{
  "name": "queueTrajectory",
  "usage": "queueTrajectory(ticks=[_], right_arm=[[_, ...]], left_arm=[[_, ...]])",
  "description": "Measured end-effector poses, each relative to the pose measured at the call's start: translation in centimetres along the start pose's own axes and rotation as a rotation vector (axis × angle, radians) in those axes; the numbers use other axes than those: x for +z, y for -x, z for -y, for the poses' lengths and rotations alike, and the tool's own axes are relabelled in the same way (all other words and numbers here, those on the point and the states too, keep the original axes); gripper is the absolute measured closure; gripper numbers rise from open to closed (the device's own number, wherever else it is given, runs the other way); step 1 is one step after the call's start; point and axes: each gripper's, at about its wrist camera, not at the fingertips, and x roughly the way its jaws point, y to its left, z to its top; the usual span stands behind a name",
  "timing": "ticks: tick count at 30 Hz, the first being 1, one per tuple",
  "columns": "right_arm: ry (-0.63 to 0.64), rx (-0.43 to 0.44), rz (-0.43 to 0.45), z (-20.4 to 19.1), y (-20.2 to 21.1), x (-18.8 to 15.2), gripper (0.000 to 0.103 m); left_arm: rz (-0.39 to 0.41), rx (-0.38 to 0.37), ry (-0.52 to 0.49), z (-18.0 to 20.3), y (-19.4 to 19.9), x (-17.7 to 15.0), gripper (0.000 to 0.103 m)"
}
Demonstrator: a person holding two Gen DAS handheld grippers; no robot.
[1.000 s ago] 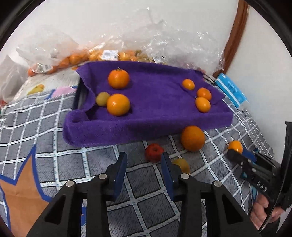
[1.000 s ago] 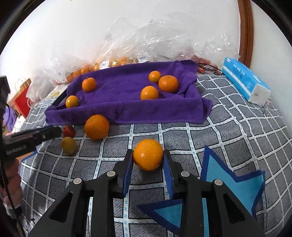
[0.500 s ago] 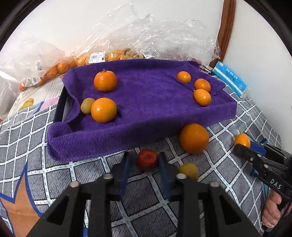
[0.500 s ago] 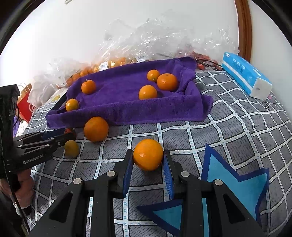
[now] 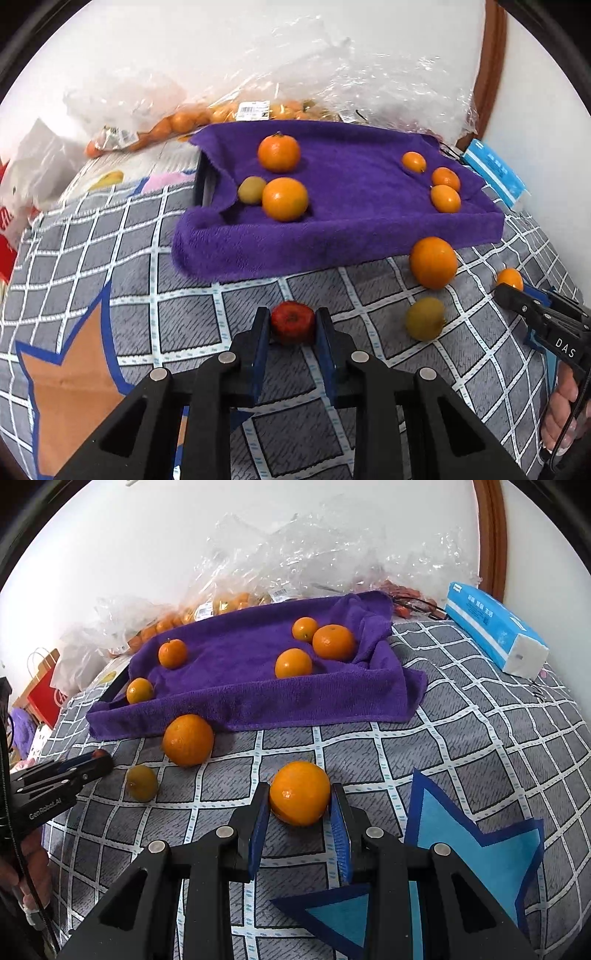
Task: Organize fruits
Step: 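Carry the red apple over the towel with the left tool while the right tool carries its orange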
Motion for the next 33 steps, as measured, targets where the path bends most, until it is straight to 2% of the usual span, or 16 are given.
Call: queueTrajectory(ticks=[9,12,15,20,23,33], right_arm=[[0.034,-0.043,-0.019,-0.6,-0.4,0.0,0.071],[0.064,-0.083,-0.024,-1.2,-0.6,0.0,0.071],[0.088,-0.111,-0.023,-1.7,-0.6,-0.1,0.071],[0.068,-0.088,-0.014,-1.1,-0.5,-0.3,0.071],[0.065,-0.062,0.004,-1.1,-0.1,-0.3,0.071],[0.039,-0.041,0.046,-0.7,0.7,-0.2,0.071]], left_arm=[[0.005,-0.040,0.033,-0.3,-0.1,-0.1,0.075],[0.008,-0.052,0.056,-0.6,-0.1,-0.2,0.075],[0.013,-0.057,0.082,-1.0,-0.1,-0.2,0.080],[0.062,-0.157,0.151,-2.5,0.8,-0.6,0.080],[0.096,-0.152,0.162,-2.5,1.4,-0.7,0.080],[0.195,-0.170,0.101,-1.5,3.2,-0.8,0.080]])
